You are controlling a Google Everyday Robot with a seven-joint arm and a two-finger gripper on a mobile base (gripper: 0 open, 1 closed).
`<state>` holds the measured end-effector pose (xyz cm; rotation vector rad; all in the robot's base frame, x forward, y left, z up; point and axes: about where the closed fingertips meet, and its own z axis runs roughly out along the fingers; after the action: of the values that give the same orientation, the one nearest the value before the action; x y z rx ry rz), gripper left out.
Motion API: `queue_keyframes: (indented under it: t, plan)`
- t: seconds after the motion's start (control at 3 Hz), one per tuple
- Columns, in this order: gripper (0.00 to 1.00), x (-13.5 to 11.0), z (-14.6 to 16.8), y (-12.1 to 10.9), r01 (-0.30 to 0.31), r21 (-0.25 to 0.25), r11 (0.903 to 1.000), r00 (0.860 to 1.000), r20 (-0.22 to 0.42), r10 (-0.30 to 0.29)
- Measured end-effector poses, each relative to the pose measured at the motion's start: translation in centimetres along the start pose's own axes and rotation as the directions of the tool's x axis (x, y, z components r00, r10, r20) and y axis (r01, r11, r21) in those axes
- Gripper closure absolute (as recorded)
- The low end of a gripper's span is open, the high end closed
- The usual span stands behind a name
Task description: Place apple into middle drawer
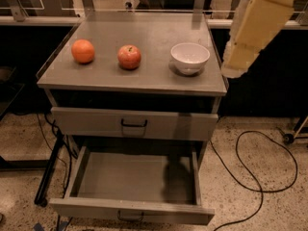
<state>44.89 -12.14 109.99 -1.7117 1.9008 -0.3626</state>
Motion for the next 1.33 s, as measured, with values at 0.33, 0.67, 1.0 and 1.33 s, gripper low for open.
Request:
queue_keyframes:
  t: [0.33,0.67,1.0,1.33]
  plan:
    - [0.00,-1.9,2.8,-3.0,0.025,0.002,0.9997,0.999,-0.024,-0.025]
    - [0.00,-3.2,6.0,-5.6,0.026,0.000,0.9997,1.000,-0.004,-0.026]
    - [0.00,-3.4,6.4,-5.8,0.027,-0.002,0.9996,1.000,0.000,-0.027]
    - [0.00,-4.2,6.3,-6.1,0.065,-0.003,0.9979,0.998,-0.006,-0.065]
